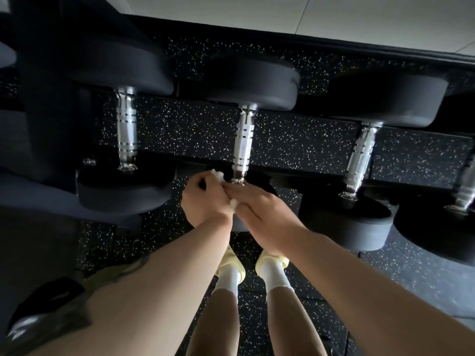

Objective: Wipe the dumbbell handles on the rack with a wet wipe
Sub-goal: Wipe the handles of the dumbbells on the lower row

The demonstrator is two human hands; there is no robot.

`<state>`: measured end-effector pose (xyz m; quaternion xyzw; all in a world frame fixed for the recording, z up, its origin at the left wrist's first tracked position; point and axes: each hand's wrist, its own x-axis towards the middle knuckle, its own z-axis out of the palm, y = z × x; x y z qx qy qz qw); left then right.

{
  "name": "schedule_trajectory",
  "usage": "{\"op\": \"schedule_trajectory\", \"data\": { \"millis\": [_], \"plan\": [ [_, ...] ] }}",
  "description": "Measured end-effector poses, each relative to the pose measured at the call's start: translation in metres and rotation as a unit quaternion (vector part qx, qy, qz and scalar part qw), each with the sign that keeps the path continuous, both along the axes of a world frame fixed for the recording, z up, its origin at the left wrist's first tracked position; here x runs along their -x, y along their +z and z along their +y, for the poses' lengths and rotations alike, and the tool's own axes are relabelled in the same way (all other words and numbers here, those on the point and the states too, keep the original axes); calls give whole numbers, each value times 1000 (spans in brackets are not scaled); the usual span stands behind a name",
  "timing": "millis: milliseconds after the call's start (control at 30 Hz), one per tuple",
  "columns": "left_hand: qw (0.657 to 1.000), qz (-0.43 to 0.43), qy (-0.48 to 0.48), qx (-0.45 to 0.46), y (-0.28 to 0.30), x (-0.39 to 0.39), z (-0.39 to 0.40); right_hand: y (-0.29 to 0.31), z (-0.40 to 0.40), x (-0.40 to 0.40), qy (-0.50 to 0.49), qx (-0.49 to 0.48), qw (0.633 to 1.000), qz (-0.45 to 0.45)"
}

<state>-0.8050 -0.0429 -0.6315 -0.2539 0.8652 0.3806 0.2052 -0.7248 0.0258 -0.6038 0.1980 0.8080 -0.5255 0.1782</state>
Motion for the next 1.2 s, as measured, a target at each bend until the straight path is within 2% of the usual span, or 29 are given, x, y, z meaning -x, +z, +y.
{"op": "schedule_trajectory", "data": {
  "millis": [67,167,300,400,467,533,567,633,700,767,800,867,900,1000,1067,1200],
  "plan": [
    [1000,-2,15,-3,-2,-1,0,0,2,-16,-16,-39,999,4],
    [1000,-1,24,-3,-1,-1,1,-1,-3,-20,-31,-167,986,-2],
    [1000,-6,15,5,-1,0,1,-4,-9,29,71,-220,951,-205],
    [1000,-8,7,4,-1,0,0,-15,-2,57,54,-184,942,-275],
    [1000,-4,5,0,-2,0,-1,-20,4,60,-52,-136,947,-285],
    [1000,-6,8,-3,-3,-1,-1,-22,10,54,-255,-48,924,-281],
    [1000,-7,10,-4,-3,0,-1,-24,13,54,-361,3,892,-272],
    [1000,-9,5,-3,-2,0,0,-26,23,58,-531,143,804,-224],
    [1000,-11,-3,-4,-1,0,-1,-26,33,72,-596,257,739,-180],
    [1000,-14,-1,-5,-1,-1,0,-21,42,99,-595,255,748,-146],
    [1000,-13,1,-4,0,-1,1,-16,45,111,-621,225,737,-141],
    [1000,-10,-4,4,2,0,1,-11,36,127,-579,124,789,-163],
    [1000,-14,-15,9,3,2,0,-13,27,129,-599,108,782,-131],
    [998,-57,-35,21,4,7,-3,-7,-9,124,-540,-20,838,-71],
    [997,-68,-34,19,3,9,-5,-20,-22,120,-483,-61,873,-39],
    [999,-24,-37,15,3,2,0,-27,10,124,-511,-23,855,-81]
  ]
}}
